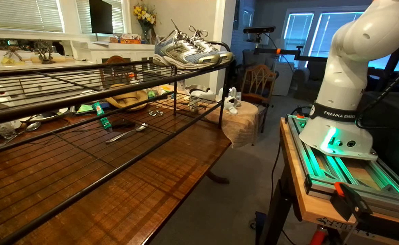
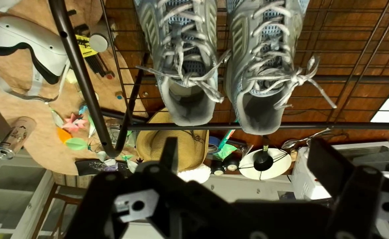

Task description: Move the sneaker on the left to the right.

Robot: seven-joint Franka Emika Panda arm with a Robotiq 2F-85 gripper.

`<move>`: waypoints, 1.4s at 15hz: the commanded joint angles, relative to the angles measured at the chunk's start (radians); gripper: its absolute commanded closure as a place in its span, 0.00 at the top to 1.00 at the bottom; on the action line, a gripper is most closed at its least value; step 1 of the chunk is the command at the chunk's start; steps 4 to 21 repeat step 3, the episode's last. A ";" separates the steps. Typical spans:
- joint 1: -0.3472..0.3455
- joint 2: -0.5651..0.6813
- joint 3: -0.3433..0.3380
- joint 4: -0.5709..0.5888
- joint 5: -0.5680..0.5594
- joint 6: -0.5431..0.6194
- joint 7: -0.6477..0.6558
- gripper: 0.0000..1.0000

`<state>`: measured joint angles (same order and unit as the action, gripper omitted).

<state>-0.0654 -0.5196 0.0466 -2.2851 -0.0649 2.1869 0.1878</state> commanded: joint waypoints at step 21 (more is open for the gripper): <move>0.002 0.001 -0.002 0.003 -0.001 -0.003 0.001 1.00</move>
